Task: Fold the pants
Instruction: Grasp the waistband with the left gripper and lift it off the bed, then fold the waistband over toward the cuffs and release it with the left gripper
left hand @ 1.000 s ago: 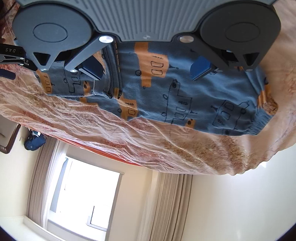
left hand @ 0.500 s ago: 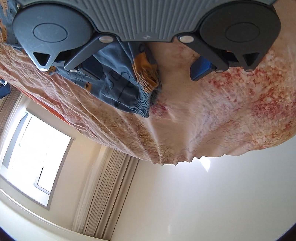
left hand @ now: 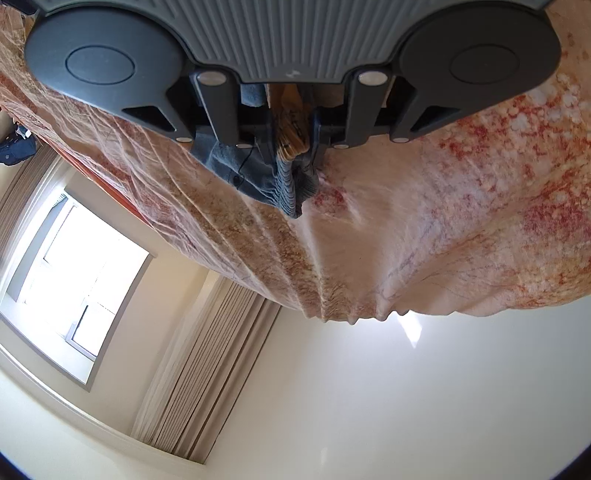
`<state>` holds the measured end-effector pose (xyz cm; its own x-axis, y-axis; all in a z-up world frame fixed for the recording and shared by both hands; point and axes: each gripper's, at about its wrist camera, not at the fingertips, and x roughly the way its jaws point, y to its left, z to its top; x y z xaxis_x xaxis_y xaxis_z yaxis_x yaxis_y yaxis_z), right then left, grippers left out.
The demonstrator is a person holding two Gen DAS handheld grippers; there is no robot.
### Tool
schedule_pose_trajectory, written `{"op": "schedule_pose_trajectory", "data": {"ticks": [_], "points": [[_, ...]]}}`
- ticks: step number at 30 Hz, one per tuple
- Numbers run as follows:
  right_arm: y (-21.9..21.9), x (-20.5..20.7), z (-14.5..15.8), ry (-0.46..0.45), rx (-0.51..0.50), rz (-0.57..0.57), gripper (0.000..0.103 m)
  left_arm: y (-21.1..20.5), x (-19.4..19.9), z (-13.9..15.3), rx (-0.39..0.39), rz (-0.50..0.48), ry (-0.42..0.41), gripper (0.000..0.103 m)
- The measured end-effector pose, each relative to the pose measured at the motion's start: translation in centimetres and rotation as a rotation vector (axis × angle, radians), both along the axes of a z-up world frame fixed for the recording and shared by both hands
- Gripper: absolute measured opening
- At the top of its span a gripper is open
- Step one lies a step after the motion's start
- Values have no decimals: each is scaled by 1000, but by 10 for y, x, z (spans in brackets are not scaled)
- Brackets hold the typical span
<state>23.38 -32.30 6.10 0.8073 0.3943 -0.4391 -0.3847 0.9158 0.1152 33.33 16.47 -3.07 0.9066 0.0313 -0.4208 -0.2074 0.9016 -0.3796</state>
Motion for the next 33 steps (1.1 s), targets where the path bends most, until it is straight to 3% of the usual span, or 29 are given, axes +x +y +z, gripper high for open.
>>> {"op": "schedule_pose_trajectory", "data": {"ticks": [8,13,17,22,28,31,33], "points": [[-19,-6,8,-23,3,-117,103,-57,-14,56,127,-128,-119,19],[-50,-19,19,-64,-1,-188,103,-124,-25,88,224,-281,-201,19],[-84,-31,25,-84,-31,-284,103,-188,-29,98,308,-433,-238,19],[-130,-43,22,-81,-78,-406,103,-268,-38,84,417,-612,-248,19],[-169,-56,10,-46,-116,-503,103,-341,-49,37,538,-763,-176,19],[-179,-59,4,-33,-115,-523,103,-354,-50,15,559,-803,-118,22],[-181,-57,1,-24,-112,-524,103,-351,-51,5,529,-836,-90,29]]}}
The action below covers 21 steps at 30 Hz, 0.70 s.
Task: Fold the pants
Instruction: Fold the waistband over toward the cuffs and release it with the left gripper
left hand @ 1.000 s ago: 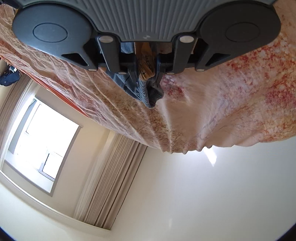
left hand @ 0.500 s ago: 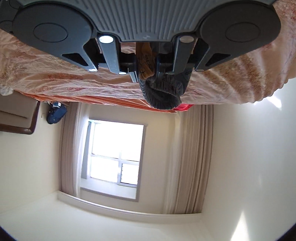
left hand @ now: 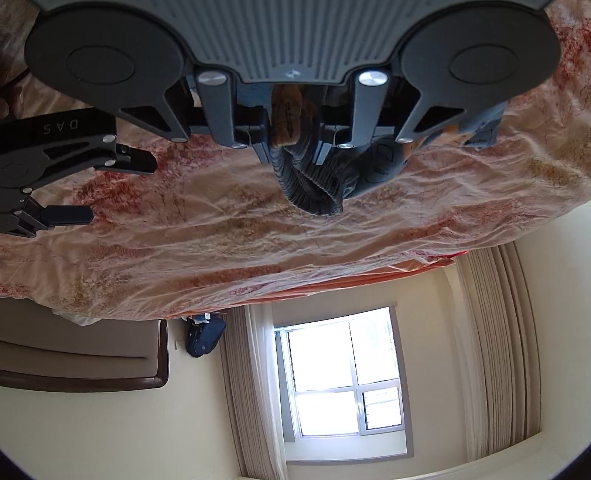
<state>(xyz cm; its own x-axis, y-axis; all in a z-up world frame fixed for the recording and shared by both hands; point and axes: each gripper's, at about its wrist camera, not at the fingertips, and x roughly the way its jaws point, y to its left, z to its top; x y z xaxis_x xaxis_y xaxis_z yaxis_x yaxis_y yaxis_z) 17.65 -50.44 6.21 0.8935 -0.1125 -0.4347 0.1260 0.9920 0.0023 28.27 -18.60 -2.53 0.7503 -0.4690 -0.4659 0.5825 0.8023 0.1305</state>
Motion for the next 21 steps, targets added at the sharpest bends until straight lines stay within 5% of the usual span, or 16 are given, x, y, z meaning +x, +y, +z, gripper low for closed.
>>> {"op": "schedule_pose_trajectory", "data": {"ticks": [2,7,13,17,21], "points": [[-1,1,-1,4,6,-2,102,5,-1,-4,-30,-13,34,50],[3,6,0,0,40,13,102,34,-3,2,-98,17,69,71],[24,26,11,-18,165,98,103,91,7,16,-159,254,50,100],[49,52,17,23,244,147,103,136,24,15,-214,410,93,102],[75,69,13,104,220,176,103,169,39,0,-236,492,144,102]]}}
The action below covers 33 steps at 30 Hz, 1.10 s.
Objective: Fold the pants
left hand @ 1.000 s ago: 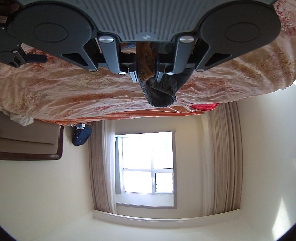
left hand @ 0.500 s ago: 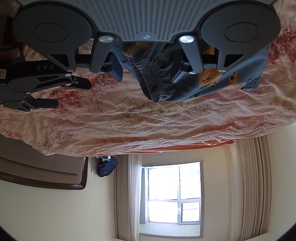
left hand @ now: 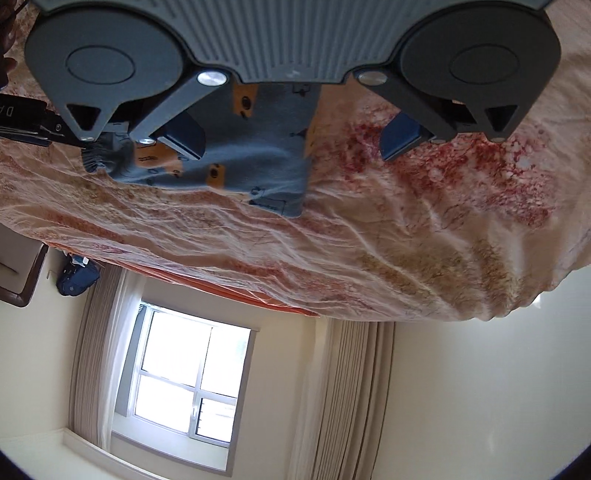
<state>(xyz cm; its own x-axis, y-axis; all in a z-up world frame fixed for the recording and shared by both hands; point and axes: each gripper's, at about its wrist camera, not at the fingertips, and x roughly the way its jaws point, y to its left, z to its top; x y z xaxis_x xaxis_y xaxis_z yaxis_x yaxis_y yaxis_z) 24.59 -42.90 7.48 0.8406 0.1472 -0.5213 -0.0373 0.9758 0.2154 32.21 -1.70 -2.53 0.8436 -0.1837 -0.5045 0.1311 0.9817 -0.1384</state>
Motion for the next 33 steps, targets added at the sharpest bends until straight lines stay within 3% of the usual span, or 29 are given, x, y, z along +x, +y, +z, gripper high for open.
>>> {"op": "schedule_pose_trajectory", "data": {"ticks": [3,7,11,14,19,24,26,29,33], "points": [[4,-1,-15,84,-68,-39,103,12,4,-17,10,13,52,102],[-20,-21,-30,118,20,-42,103,22,-1,-31,-11,-18,107,102],[-22,-37,-27,93,12,-19,103,27,-8,-29,-17,-29,115,102],[-20,-38,-15,14,-1,-24,103,24,-8,-17,0,-35,82,102],[-14,-1,-2,-64,-8,14,103,7,16,1,11,-66,32,103],[-15,42,-21,20,-113,-36,103,-7,53,-10,22,-60,98,102],[-27,43,-25,31,-62,-50,103,-7,59,-18,41,-47,135,102],[-36,29,-21,-9,-2,-38,103,0,51,-15,16,-37,113,103],[-37,13,-19,-2,150,107,103,7,38,-9,16,-45,115,103]]}}
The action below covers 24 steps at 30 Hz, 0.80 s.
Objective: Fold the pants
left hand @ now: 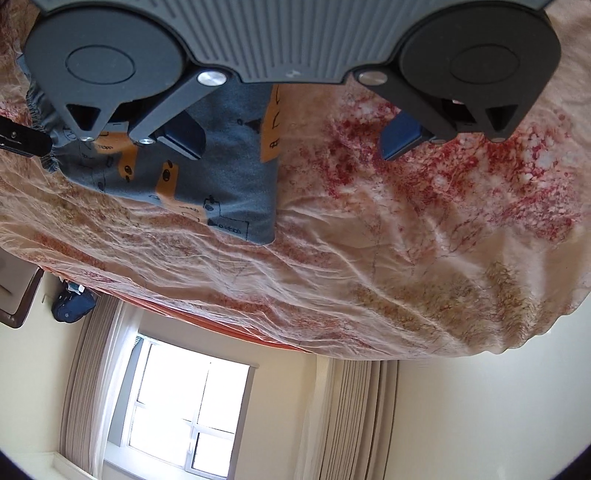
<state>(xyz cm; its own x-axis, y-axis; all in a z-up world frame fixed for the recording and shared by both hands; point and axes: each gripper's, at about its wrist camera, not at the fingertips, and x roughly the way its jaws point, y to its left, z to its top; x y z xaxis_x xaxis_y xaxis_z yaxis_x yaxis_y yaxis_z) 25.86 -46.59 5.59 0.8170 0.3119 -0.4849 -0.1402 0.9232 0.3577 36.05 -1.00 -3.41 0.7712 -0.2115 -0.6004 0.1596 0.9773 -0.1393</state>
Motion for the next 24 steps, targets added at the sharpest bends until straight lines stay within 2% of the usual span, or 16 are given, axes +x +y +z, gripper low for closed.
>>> {"op": "schedule_pose_trajectory", "data": {"ticks": [3,8,13,24], "points": [[1,-6,-5,28,71,35,103,2,-7,1,-19,-35,28,103],[-3,-8,-10,69,135,9,103,0,-13,-6,-4,-53,60,103],[1,-8,-16,104,91,13,103,1,-16,-13,-9,-52,55,102],[4,-11,-18,75,84,12,103,4,-21,-16,-28,-45,45,102]]}}
